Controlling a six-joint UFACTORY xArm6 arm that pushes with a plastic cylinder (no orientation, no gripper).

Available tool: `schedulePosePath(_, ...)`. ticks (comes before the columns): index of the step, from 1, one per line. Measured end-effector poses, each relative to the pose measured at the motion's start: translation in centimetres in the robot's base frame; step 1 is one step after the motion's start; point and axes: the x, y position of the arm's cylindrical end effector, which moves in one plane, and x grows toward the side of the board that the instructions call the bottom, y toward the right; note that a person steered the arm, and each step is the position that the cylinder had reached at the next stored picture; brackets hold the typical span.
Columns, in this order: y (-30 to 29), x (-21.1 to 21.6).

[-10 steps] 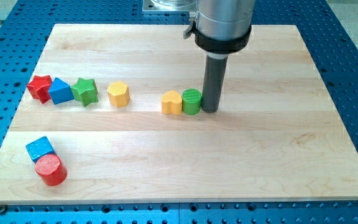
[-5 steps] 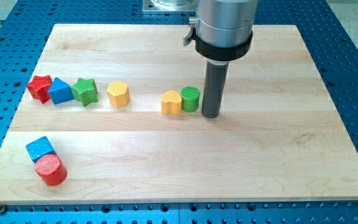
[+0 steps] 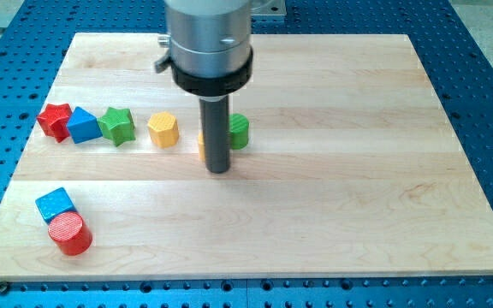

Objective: Place the yellow blocks parallel to each other

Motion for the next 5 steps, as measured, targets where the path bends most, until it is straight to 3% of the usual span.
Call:
schedulePosePath(2,-1.7,1.2)
schedulePosePath(3,0.9,0.9)
schedulePosePath(5,0.4,-1.4)
